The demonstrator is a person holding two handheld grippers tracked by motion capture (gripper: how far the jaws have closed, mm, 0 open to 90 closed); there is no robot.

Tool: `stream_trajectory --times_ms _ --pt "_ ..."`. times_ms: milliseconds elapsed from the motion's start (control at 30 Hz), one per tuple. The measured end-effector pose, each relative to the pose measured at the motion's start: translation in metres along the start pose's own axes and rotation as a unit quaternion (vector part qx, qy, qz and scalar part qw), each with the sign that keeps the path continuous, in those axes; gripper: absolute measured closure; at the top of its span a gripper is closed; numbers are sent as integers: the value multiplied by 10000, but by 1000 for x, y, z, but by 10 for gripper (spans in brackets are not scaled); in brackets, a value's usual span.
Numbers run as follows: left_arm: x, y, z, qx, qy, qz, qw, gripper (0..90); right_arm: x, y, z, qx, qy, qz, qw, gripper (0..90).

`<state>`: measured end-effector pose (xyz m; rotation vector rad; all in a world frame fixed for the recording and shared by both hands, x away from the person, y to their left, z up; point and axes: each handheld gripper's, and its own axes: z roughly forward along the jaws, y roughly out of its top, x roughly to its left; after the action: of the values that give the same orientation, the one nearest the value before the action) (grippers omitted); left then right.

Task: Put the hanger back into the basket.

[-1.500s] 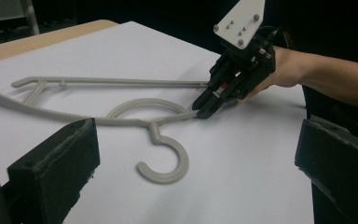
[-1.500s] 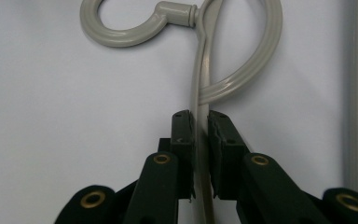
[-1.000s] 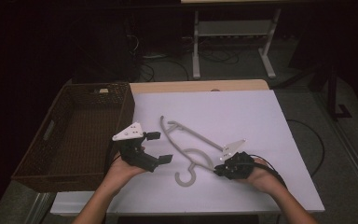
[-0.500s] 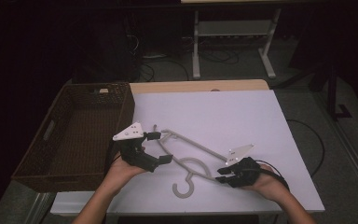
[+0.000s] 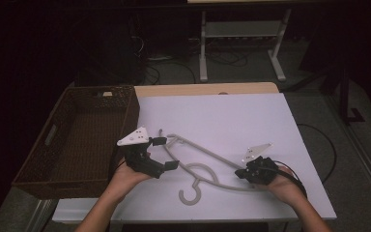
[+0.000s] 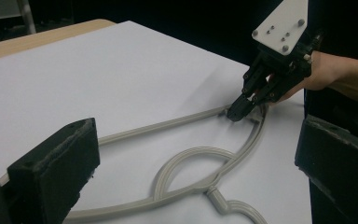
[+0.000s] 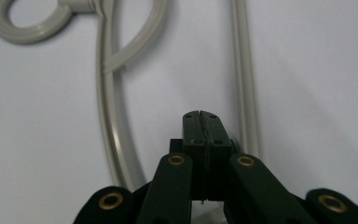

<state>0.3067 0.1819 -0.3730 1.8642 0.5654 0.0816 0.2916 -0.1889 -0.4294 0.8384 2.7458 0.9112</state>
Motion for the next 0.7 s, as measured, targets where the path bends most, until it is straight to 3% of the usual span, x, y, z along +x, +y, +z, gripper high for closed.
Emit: stream_trajectory --times_ms 100,333,700 --pt "0 0 0 11 -6 11 10000 0 -2 -2 1 150 -143 8 9998 894" --pt "0 0 1 16 -24 -6 10000 0 -15 -4 2 211 -371 225 9988 895" --pt "0 -1 5 45 -66 -14 10000 0 -64 7 6 333 -958 720 9922 895"
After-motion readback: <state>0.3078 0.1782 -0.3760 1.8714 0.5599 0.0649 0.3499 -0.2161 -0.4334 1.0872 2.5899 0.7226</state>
